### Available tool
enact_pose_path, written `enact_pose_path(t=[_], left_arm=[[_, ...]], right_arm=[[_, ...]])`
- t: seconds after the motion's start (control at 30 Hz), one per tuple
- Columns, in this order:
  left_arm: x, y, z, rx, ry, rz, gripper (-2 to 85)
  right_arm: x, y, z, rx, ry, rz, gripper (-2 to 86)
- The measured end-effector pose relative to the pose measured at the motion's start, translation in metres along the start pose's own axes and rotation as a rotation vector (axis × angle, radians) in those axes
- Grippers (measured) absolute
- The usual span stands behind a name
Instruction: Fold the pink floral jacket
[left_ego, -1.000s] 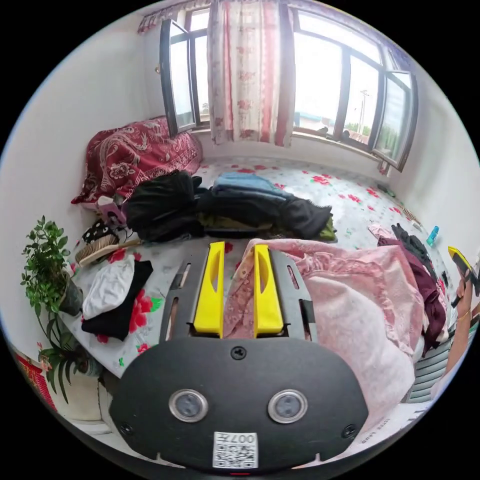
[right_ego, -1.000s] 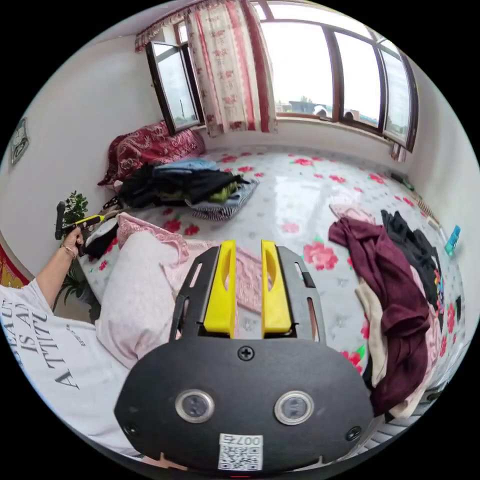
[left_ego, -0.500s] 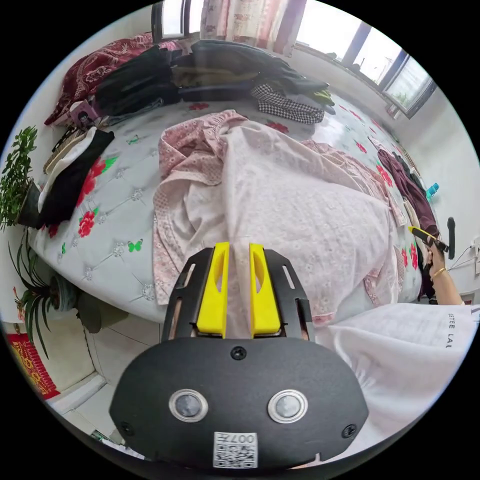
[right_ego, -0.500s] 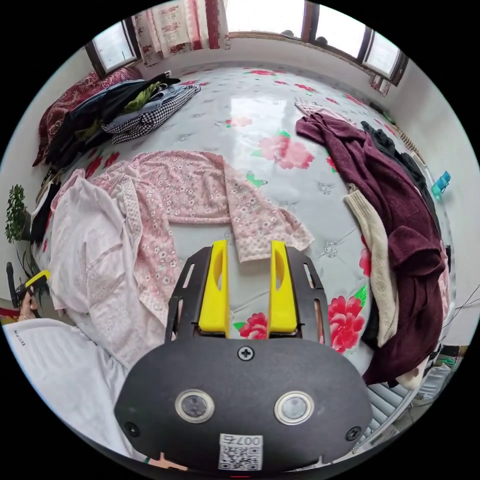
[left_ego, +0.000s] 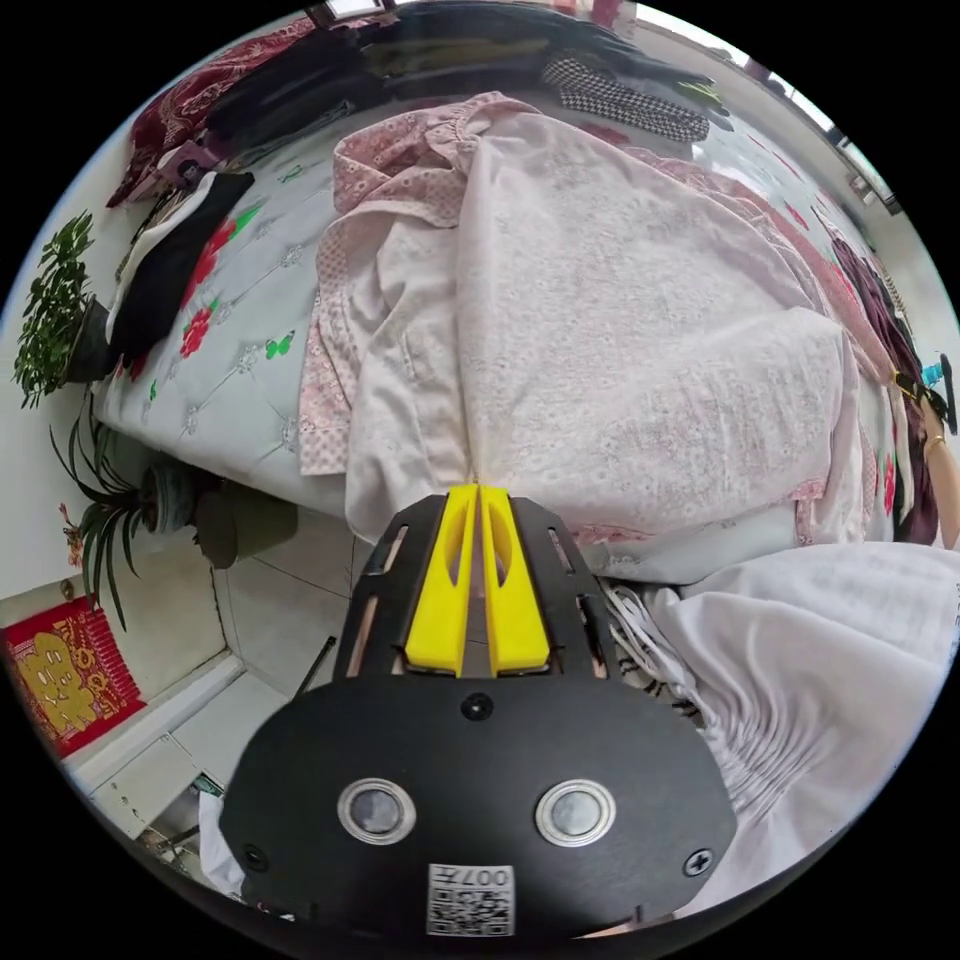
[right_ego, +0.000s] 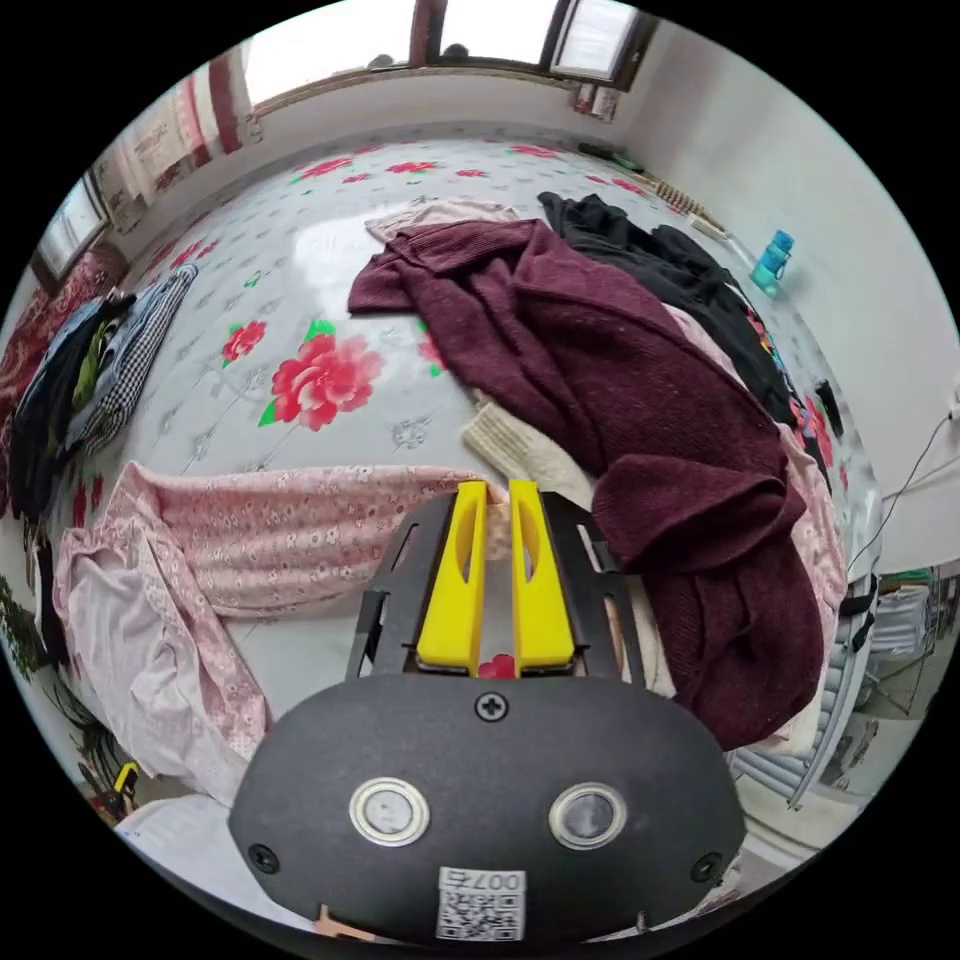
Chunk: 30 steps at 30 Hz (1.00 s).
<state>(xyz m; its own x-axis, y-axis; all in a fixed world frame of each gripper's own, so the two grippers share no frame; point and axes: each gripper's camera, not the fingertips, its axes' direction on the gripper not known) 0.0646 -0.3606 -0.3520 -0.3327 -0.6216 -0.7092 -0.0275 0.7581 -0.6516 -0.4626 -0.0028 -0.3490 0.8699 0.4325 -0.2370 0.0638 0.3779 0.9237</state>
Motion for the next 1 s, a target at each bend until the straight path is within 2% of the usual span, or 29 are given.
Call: enact_pose_path(t=[0.07, 0.2, 0.3, 0.43, 0.53, 0.67, 0.73, 0.8, 0.9, 1.0], left_arm=[[-0.011, 0.008, -0.015, 0.023, 0.001, -0.034, -0.2], [-0.039, -0.003, -0.048, 0.136, 0.049, -0.098, 3.6], [-0.051, -0.05, -0.067, 0.222, 0.044, -0.037, 6.8], [-0.048, -0.15, -0.071, 0.268, 0.09, 0.097, 10.1], [-0.037, -0.215, -0.062, 0.278, 0.049, 0.184, 10.5], [-0.047, -0.279, -0.034, 0.206, -0.015, 0.149, 6.7], [-0.055, -0.297, -0.017, 0.141, -0.041, 0.134, 2.2], [-0.063, -0.311, 0.002, 0.057, -0.121, 0.121, -0.1], [-0.073, -0.326, 0.004, 0.108, -0.12, 0.205, -0.8], [-0.093, -0.357, 0.002, 0.146, -0.092, 0.168, -0.8]], right_arm=[[0.03, -0.004, -0.015, 0.001, -0.001, 0.085, 3.2], [0.0, 0.009, -0.042, 0.075, -0.001, 0.007, 4.8], [-0.074, 0.025, -0.064, 0.17, -0.125, -0.174, 6.2], [-0.219, 0.035, -0.064, 0.105, -0.335, -0.537, 8.1], [-0.315, 0.035, -0.051, 0.044, -0.345, -0.717, 8.1], [-0.412, 0.028, -0.01, -0.104, -0.307, -0.856, 5.3], [-0.437, 0.021, 0.014, -0.21, -0.235, -0.866, 2.9], [-0.443, 0.008, 0.009, -0.141, -0.226, -0.865, 1.3], [-0.45, -0.031, 0.017, -0.166, -0.131, -0.817, 0.5], [-0.452, -0.072, 0.019, -0.117, -0.08, -0.702, 0.6]])
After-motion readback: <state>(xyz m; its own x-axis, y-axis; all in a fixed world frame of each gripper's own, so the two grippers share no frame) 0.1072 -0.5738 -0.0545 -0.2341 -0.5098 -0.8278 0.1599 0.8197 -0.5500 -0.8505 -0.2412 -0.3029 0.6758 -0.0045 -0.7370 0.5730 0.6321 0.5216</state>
